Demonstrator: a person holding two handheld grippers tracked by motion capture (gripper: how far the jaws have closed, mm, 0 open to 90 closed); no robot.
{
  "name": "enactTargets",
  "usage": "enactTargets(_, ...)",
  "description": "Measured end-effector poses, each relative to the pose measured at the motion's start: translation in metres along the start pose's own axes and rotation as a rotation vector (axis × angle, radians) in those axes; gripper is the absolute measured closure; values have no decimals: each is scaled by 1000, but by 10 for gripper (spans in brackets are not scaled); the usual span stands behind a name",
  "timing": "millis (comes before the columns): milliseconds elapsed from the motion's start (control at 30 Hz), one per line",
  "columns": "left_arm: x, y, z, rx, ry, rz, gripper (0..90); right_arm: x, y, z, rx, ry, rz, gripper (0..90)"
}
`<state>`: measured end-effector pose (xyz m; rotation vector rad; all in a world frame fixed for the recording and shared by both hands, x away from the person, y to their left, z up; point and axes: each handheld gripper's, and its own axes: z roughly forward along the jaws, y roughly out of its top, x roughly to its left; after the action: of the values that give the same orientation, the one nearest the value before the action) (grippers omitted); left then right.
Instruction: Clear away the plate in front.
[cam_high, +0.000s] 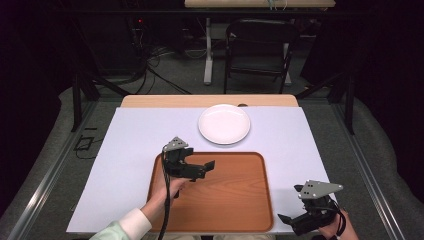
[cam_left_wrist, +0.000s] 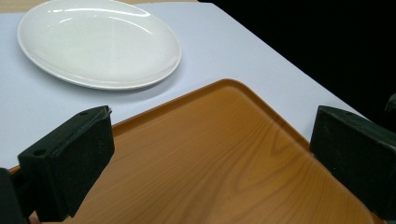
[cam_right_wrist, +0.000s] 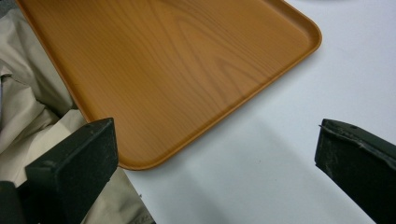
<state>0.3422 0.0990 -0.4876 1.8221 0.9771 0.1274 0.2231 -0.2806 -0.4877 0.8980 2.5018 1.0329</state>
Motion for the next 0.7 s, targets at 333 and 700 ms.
enactTargets(333, 4, 10, 22, -23, -40, -165, 6, 0, 0, 0, -1, 3, -1, 0)
enactTargets(700, 13, 18, 51, -55, -39, -361, 6, 0, 0, 0, -2, 9, -1, 0)
